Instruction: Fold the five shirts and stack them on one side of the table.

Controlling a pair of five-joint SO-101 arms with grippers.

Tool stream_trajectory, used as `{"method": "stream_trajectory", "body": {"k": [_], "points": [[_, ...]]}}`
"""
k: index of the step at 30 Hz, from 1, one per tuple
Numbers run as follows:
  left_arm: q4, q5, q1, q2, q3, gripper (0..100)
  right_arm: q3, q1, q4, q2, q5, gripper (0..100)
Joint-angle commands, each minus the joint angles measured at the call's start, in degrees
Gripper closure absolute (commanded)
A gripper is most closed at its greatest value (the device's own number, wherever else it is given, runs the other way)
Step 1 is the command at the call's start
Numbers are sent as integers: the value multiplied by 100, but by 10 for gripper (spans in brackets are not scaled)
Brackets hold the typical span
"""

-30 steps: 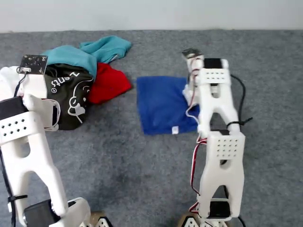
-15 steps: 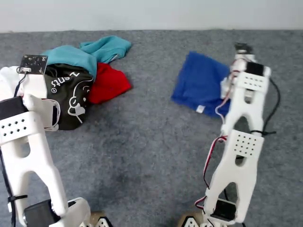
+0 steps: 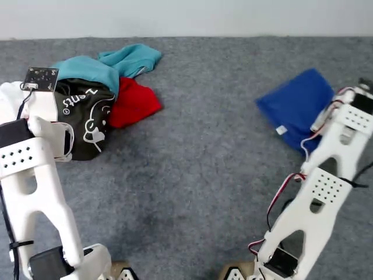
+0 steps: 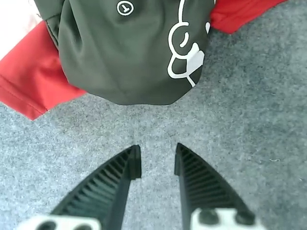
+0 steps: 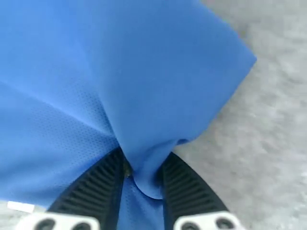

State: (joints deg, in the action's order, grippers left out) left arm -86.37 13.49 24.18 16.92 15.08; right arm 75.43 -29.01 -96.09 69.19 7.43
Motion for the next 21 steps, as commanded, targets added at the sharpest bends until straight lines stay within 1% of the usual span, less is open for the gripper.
{"method": "stream_trajectory", "body": {"k": [1, 8, 10, 13, 14, 15, 21], "points": [[-26, -44, -18, 176, -13, 873, 141, -391, -207, -22, 114, 988], [-35, -44, -18, 202, -13, 873, 97, -549, -462, -13, 79, 973], [-35, -44, -18, 211, 22, 873, 132, -567, -593, -40, -35, 910], [-26, -44, -18, 220, 189, 873, 114, -541, -681, -66, -413, 762], [-26, -44, -18, 220, 242, 873, 97, -549, -681, -66, -440, 730], [-18, -44, -18, 220, 277, 873, 88, -558, -681, -75, -448, 718], [-9, -44, -18, 220, 286, 873, 97, -532, -681, -268, -457, 746]]}}
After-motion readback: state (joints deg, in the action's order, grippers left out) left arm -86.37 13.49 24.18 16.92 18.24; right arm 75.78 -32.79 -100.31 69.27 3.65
